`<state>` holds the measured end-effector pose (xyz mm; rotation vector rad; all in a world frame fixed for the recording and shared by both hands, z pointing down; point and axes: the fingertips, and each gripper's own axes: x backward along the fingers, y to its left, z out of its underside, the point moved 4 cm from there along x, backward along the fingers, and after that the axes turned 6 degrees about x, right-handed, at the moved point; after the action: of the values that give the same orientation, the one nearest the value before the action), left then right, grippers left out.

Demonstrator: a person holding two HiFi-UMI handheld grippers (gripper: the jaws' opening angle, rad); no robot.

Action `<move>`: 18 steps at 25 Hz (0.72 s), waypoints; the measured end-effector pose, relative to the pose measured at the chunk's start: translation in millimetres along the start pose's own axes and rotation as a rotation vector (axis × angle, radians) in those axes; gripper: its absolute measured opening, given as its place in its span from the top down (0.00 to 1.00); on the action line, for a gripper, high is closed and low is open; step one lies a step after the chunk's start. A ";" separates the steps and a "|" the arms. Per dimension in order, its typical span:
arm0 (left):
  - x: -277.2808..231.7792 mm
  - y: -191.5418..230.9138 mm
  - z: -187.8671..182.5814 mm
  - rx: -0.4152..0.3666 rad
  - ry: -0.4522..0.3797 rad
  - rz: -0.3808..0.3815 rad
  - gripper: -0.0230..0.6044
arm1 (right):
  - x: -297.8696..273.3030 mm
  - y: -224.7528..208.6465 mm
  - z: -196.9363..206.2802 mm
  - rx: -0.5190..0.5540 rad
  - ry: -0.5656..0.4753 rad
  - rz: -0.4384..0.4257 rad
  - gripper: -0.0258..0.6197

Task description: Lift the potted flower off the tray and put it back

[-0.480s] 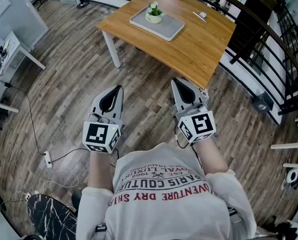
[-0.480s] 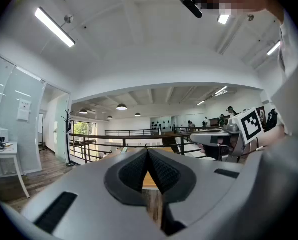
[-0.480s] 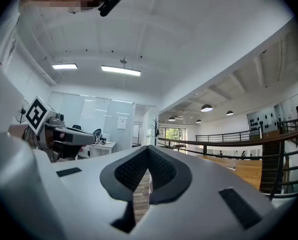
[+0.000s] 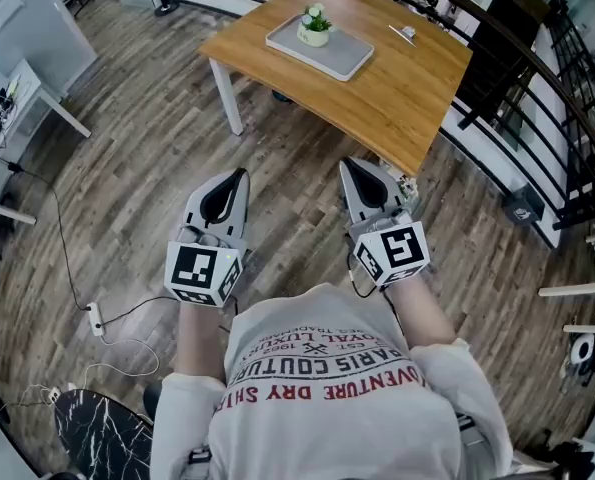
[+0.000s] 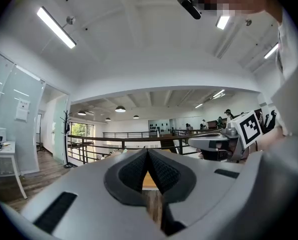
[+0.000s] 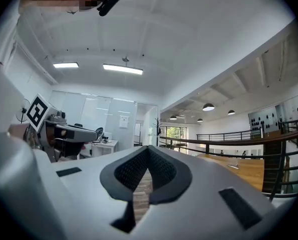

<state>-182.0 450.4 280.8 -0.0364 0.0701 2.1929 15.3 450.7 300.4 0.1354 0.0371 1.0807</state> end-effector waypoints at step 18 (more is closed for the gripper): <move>40.3 67.0 26.4 0.062 0.011 -0.119 0.94 | -51.8 28.7 6.2 0.065 -0.048 -0.001 0.41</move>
<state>-260.0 445.7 307.5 -0.0168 0.1387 2.0702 -33.6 417.8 308.3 0.2195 0.0289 1.0756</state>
